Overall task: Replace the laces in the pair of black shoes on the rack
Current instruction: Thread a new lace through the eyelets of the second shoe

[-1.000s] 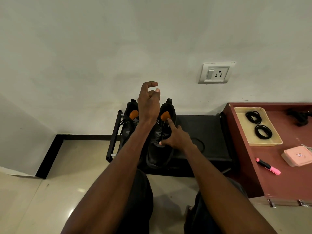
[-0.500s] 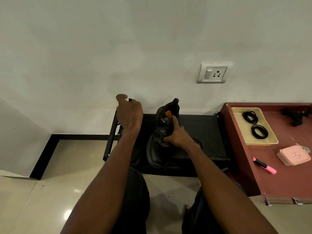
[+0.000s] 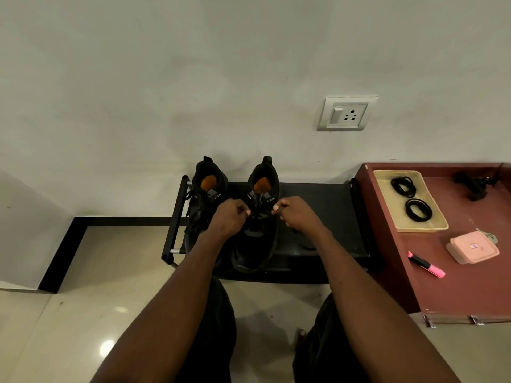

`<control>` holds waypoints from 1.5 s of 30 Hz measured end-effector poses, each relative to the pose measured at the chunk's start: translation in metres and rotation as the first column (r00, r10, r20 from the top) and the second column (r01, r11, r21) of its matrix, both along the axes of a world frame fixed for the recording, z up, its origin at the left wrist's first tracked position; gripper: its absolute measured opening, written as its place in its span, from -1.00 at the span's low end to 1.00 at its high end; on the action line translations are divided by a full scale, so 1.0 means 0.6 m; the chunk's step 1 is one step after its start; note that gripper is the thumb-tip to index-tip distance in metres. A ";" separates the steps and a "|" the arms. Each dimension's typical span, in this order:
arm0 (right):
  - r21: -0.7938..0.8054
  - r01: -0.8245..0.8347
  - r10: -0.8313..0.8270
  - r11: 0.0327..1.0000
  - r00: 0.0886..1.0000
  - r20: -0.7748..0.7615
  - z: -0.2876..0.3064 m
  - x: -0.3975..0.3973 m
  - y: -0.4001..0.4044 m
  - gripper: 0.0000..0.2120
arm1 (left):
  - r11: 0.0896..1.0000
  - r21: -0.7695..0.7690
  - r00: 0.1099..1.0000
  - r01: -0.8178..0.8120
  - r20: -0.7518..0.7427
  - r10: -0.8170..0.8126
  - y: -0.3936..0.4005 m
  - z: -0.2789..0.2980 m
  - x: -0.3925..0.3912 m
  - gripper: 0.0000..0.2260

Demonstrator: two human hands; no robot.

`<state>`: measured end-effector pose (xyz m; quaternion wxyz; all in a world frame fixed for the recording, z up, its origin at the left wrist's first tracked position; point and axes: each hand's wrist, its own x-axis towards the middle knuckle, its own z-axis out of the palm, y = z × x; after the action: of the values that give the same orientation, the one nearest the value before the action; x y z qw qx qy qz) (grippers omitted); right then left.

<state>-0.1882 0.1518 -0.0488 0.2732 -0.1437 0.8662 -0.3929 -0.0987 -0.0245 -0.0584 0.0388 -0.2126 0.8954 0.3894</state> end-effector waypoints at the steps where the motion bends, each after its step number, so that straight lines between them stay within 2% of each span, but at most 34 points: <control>1: -0.008 0.024 -0.024 1.000 1.000 0.001 0.000 -0.002 0.001 -0.78 | 1.000 -0.018 1.000 0.014 -0.004 -0.014 -0.002 -0.007 0.001 -0.89; 3: -0.050 0.096 -0.095 0.994 0.995 0.027 0.001 -0.002 -0.001 -0.76 | 1.000 0.016 1.000 0.012 -0.015 -0.012 0.000 -0.013 0.001 -0.87; 6: -0.198 0.249 -0.215 0.948 0.961 0.177 0.004 0.002 -0.013 -0.78 | 0.994 0.101 0.997 -0.051 -0.057 0.057 0.011 -0.012 0.001 -0.75; 10: -0.253 0.352 -0.304 0.901 0.929 0.209 -0.004 0.000 -0.021 -0.78 | 0.994 0.088 0.993 -0.064 -0.094 0.072 0.021 -0.016 -0.003 -0.95; 13: -0.250 0.400 -0.352 0.882 0.911 0.215 -0.004 -0.003 -0.021 -0.76 | 0.964 0.245 0.982 -0.101 -0.128 0.136 0.022 -0.013 -0.006 -0.93; 16: -0.190 0.445 -0.414 0.875 0.892 0.184 -0.004 -0.007 -0.015 -0.75 | 0.909 0.391 0.978 -0.142 -0.084 0.189 0.021 -0.007 -0.011 -0.88; 18: -0.076 0.374 -0.374 0.925 0.927 0.007 -0.010 -0.015 -0.008 -0.79 | 0.908 0.373 0.973 -0.190 -0.052 0.224 0.019 -0.004 -0.014 -0.86; 20: 0.132 0.266 -0.239 0.955 0.952 -0.189 -0.008 -0.014 0.000 -0.85 | 0.915 0.329 0.963 -0.235 -0.046 0.264 0.017 -0.007 -0.016 -0.86; 22: 0.249 0.207 -0.132 0.946 0.949 -0.285 -0.003 -0.007 0.004 -0.91 | 0.920 0.294 0.957 -0.260 -0.048 0.286 0.013 -0.008 -0.016 -0.87; 24: 0.293 0.182 -0.077 0.939 0.938 -0.337 -0.003 -0.004 0.006 -0.91 | 0.928 0.257 0.954 -0.271 -0.054 0.294 0.010 -0.009 -0.016 -0.87; 31: 0.326 0.188 -0.063 0.926 0.931 -0.360 -0.002 -0.006 0.012 -0.84 | 0.943 0.197 0.957 -0.268 -0.060 0.284 0.010 -0.016 -0.018 -0.88; 34: 0.302 0.192 -0.101 0.934 0.951 -0.291 -0.003 -0.001 0.013 -0.84 | 0.967 0.103 0.969 -0.233 -0.058 0.239 0.006 -0.021 -0.012 -0.91; 36: 0.294 0.227 -0.166 0.928 0.961 -0.219 -0.001 -0.003 0.021 -0.83 | 0.979 -0.045 0.969 -0.201 -0.157 0.192 0.007 -0.024 -0.010 -0.85; 38: 0.294 0.263 -0.220 0.919 0.960 -0.174 0.012 -0.004 0.026 -0.84 | 0.965 -0.013 0.926 -0.263 -0.284 0.249 0.008 -0.017 -0.009 -0.80; 39: 0.223 0.255 -0.233 0.941 0.965 -0.119 0.021 -0.004 0.025 -0.88 | 0.945 0.090 0.892 -0.313 -0.314 0.325 0.009 -0.010 -0.009 -0.84; 40: 0.071 0.236 -0.238 0.969 0.971 0.016 0.036 0.001 0.023 -0.89 | 0.905 0.238 0.861 -0.351 -0.297 0.412 0.010 -0.004 -0.010 -0.89; 41: -0.153 0.219 -0.180 0.964 0.955 0.234 0.056 0.008 0.020 -0.86 | 0.827 0.428 0.839 -0.363 -0.235 0.490 0.012 0.004 -0.010 -0.93; 42: -0.412 0.224 -0.021 0.883 0.897 0.441 0.079 0.018 0.017 -0.79 | 0.702 0.624 0.829 -0.344 -0.149 0.539 0.014 0.012 -0.010 -0.92; 43: -0.597 0.244 0.158 0.765 0.826 0.540 0.095 0.023 0.017 -0.72 | 0.553 0.780 0.837 -0.293 -0.070 0.542 0.017 0.021 -0.010 -0.90; 44: -0.704 0.234 0.299 0.671 0.783 0.545 0.109 0.028 0.015 -0.66 | 0.418 0.879 0.864 -0.230 -0.013 0.504 0.019 0.030 -0.009 -0.88; 45: -0.756 0.189 0.367 0.627 0.784 0.501 0.114 0.031 0.011 -0.65 | 0.319 0.932 0.899 -0.172 0.016 0.438 0.018 0.036 -0.008 -0.84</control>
<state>-0.1697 0.1583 0.0198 0.4701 -0.1562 0.4644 -0.7341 -0.1035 -0.0134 -0.0370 -0.0333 -0.2725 0.4686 0.8397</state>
